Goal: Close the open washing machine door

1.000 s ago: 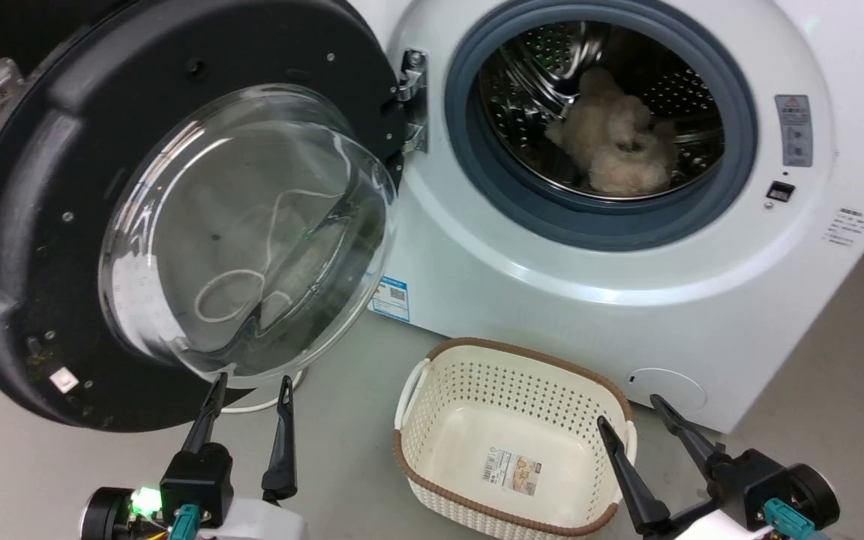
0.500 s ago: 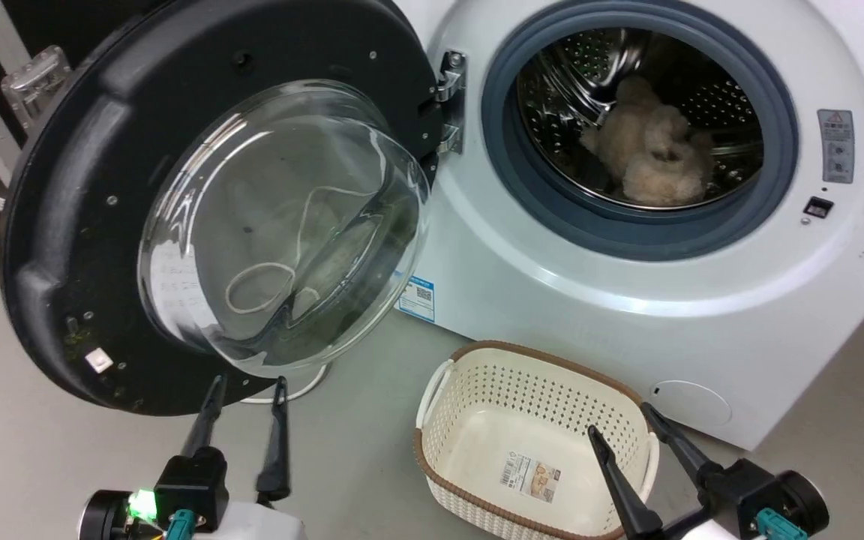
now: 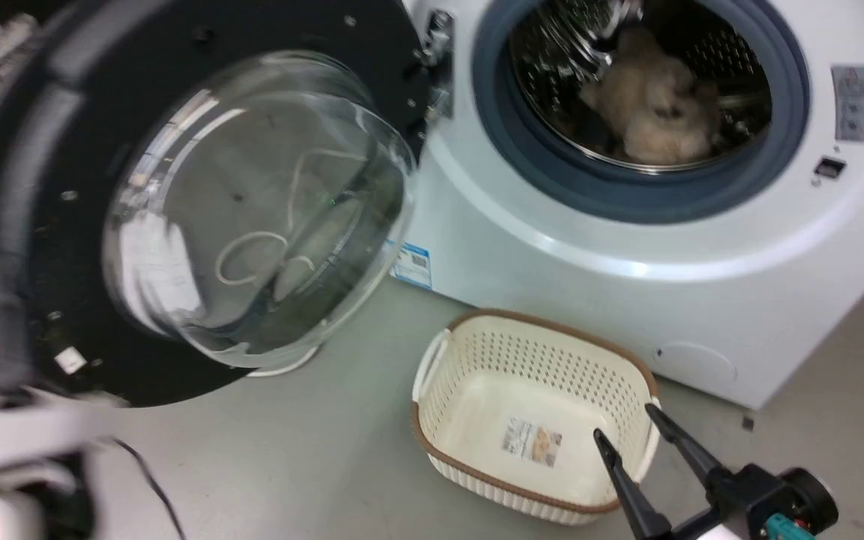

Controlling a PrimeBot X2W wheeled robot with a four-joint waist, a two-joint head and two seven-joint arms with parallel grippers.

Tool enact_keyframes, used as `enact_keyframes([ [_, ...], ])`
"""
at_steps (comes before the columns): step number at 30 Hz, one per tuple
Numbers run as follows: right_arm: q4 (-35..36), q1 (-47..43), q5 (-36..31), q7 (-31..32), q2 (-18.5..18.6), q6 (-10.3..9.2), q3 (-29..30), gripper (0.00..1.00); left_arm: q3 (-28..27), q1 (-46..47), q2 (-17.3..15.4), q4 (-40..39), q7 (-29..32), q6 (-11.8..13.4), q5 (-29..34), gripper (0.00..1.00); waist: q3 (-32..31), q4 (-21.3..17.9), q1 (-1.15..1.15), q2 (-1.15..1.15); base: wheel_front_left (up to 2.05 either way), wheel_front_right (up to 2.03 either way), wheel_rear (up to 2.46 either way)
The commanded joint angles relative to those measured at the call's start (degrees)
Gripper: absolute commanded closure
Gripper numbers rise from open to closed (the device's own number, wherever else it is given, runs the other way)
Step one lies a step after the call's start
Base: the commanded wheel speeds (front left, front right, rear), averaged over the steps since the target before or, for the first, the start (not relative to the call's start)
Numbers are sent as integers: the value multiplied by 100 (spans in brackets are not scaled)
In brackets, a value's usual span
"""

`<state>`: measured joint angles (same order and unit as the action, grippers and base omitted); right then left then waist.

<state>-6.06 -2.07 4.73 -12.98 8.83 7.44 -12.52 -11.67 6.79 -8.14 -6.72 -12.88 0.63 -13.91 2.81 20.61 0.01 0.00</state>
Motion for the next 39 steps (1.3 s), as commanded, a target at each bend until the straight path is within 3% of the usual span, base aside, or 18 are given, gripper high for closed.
enact_keyframes([
  [1, 1, 133, 88, -60, 95, 4, -39, 0, -469, 368, -176, 88, -70, -55, -449, 100, 247, -204, -1, 0, 0, 0, 0],
  [6, -19, 266, 173, -120, 193, 4, -97, 0, -1721, 1077, -830, 742, 100, -2, -1522, 100, 497, -462, -1, 0, 0, 0, 0],
  [7, -19, 266, 173, -120, 193, 4, -97, 0, -1721, 1077, -830, 742, 100, -2, -1522, 100, 497, -462, -1, 0, 0, 0, 0],
  [8, -26, 307, 206, -144, 220, 4, -108, 0, -2184, 1303, -1118, 1063, 221, 58, -1891, 100, 579, -553, -1, 0, 0, 0, 0],
  [12, -41, 349, 254, -180, 270, 4, -107, 0, -2726, 1602, -1445, 1617, 629, 144, -2518, 100, 688, -636, -1, 0, 0, 0, 0],
  [14, -59, 386, 293, -202, 326, 5, -150, 0, -2999, 1791, -1630, 2184, 1339, 180, -3153, 100, 751, -695, -1, 0, 0, 0, 0],
  [15, -59, 386, 293, -202, 326, 5, -150, 0, -2999, 1791, -1630, 2184, 1339, 180, -3153, 100, 751, -695, -1, 0, 0, 0, 0],
  [16, -79, 404, 314, -202, 348, 5, -164, 0, -3012, 1829, -1712, 2475, 1886, 148, -3475, 100, 759, -728, -1, 0, 0, 0, 0],
  [17, -79, 404, 314, -202, 348, 5, -164, 0, -3012, 1829, -1712, 2475, 1886, 148, -3475, 100, 759, -728, -1, 0, 0, 0, 0],
  [18, -98, 415, 333, -202, 361, 5, -174, 0, -3014, 1885, -1694, 2722, 2554, 97, -3926, 100, 751, -750, -1, 0, 0, 0, 0],
  [19, -98, 415, 333, -202, 361, 5, -174, 0, -3014, 1885, -1694, 2722, 2554, 97, -3926, 100, 751, -750, -1, 0, 0, 0, 0],
  [21, -117, 425, 346, -202, 370, 5, -177, 0, -3019, 1921, -1635, 2919, 3482, 52, -4548, 100, 737, -754, -1, 0, 0, 0, 0],
  [22, -117, 425, 346, -202, 370, 5, -177, 0, -3019, 1921, -1635, 2919, 3482, 52, -4548, 100, 737, -754, -1, 0, 0, 0, 0],
  [26, -196, 415, 354, -202, 351, 5, -218, 0, -2969, 1712, -1523, 2821, 4532, -157, -5193, 100, 581, -743, -1, 0, 0, 0, 0],
  [29, -229, 391, 358, -202, 321, 5, -218, 0, -2972, 1558, -1458, 2702, 4810, -246, -5374, 100, 488, -735, -1, 0, 0, 0, 0],
  [30, -281, 346, 357, -202, 265, 5, -222, 0, -2907, 1274, -1310, 2447, 5251, -372, -5615, 100, 315, -726, -1, 0, 0, 0, 0],
  [39, -396, 145, 292, -202, 58, 5, -36, 0, -2357, 165, -520, 1159, 6431, -557, -6113, 100, -237, -725, -1, 0, 0, 0, 0],
])
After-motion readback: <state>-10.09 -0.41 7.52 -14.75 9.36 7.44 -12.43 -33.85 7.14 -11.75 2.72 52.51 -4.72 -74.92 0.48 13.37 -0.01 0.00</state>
